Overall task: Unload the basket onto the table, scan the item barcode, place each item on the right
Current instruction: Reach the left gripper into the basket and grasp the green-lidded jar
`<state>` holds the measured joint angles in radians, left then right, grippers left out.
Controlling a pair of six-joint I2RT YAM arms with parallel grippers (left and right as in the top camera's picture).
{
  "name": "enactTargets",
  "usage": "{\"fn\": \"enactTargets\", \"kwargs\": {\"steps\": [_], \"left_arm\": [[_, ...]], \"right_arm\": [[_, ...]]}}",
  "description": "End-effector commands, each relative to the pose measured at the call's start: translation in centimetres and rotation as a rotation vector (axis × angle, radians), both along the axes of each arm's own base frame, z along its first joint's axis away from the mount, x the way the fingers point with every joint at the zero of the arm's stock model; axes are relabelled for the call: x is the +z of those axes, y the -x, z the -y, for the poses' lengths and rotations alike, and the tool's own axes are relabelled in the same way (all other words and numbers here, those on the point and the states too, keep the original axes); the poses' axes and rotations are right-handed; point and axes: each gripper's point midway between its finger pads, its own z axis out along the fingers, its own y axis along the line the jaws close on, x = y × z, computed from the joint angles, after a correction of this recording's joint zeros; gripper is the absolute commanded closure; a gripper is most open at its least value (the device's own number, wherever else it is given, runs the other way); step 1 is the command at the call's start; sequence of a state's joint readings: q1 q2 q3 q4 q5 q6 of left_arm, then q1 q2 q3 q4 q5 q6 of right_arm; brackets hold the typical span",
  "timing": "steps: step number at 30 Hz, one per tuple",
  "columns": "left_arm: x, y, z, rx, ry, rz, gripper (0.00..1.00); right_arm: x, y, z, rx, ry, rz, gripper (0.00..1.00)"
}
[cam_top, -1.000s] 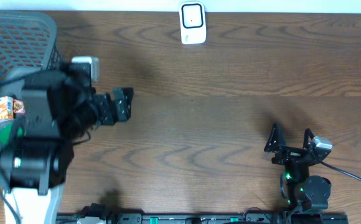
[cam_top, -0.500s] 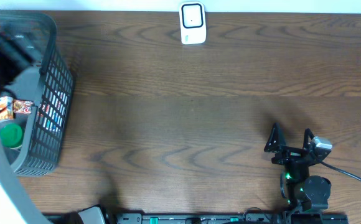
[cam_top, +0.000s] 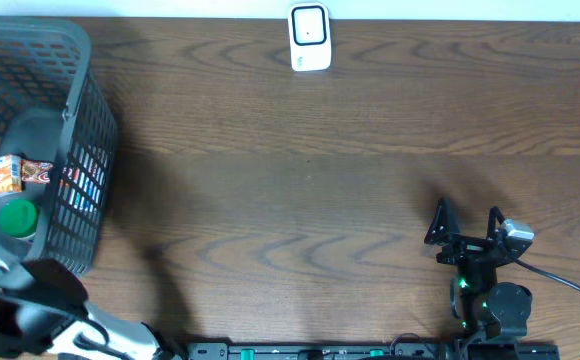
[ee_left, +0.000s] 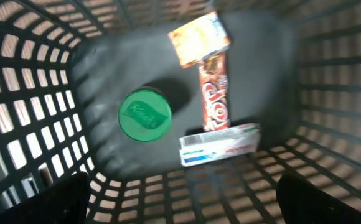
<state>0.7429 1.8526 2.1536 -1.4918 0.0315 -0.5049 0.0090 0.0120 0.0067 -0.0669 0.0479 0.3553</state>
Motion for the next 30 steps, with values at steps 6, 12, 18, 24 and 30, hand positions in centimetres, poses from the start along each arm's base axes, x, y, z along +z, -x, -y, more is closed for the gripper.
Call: {"fn": "enactTargets", "kwargs": {"steps": [6,12,18,24,30], "left_arm": [[-5.7,-0.2,-2.1,-0.046,0.021,-0.157,0.05],[-8.5,-0.1,-2.0,-0.065,0.045,-0.188,0.04],[-12.3,0.5,-1.5,-0.079,0.085,-0.232,0.04],[-14.3,0.6,-1.4,-0.080,0.093,-0.240,0.05],[-15.8,0.9,-1.2,-0.083,0.099,-0.252,0.04]], "right_arm": [[0.0,0.0,0.3,-0.013,0.012,0.000,0.01],[0.0,0.0,0.3,-0.013,0.012,0.000,0.01],[0.0,0.0,0.3,-0.013,0.012,0.000,0.01],[0.0,0.0,0.3,-0.013,0.012,0.000,0.01],[0.0,0.0,0.3,-0.013,0.012,0.000,0.01]]}}
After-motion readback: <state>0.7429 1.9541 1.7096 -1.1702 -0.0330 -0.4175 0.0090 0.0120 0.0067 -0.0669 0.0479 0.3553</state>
